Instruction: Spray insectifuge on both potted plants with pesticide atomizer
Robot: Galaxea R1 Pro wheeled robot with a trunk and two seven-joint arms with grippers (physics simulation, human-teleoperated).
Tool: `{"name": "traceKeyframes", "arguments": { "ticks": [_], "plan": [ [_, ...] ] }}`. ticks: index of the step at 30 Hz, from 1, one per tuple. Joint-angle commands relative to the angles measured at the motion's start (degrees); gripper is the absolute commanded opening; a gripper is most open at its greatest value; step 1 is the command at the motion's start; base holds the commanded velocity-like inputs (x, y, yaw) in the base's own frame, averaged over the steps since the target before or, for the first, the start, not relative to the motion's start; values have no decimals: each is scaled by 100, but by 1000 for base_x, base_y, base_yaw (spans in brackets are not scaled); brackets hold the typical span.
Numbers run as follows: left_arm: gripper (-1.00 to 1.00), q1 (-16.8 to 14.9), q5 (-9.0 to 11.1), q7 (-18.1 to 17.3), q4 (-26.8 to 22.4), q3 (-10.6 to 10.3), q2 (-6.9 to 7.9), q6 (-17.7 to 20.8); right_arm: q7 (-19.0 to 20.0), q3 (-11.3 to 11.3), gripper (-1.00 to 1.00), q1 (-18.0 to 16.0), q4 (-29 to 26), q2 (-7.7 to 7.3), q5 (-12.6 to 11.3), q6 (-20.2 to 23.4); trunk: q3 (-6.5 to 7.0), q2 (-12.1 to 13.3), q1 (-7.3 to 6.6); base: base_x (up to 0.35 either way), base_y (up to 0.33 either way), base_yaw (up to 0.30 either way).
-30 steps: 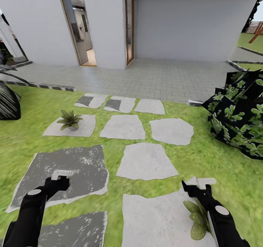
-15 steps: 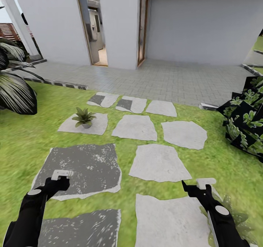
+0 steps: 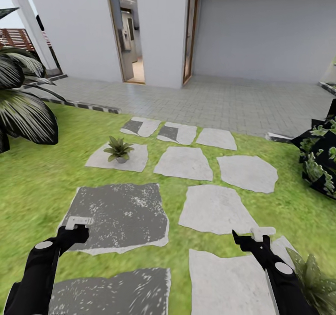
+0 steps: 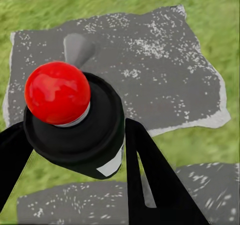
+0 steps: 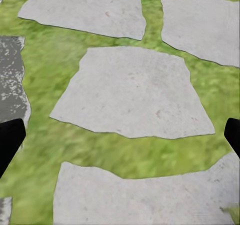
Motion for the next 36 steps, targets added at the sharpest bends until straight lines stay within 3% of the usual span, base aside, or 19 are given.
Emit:
{"name": "traceKeyframes", "arguments": {
  "ticks": [1,18,36],
  "plan": [
    [-100,-7,-52,-37,-7,15,-6,8,51,-24,100,-4,-14,8,49,23,-11,-4,2,165,151,201],
    [-100,-7,-52,-38,-5,15,-6,8,51,-24,100,-4,-14,8,49,23,-108,-4,2,213,38,208],
    [-100,-7,-52,-37,-6,15,-6,8,53,-24,100,-4,-17,8,49,23,-51,-4,2,246,0,7]
  ]
}}
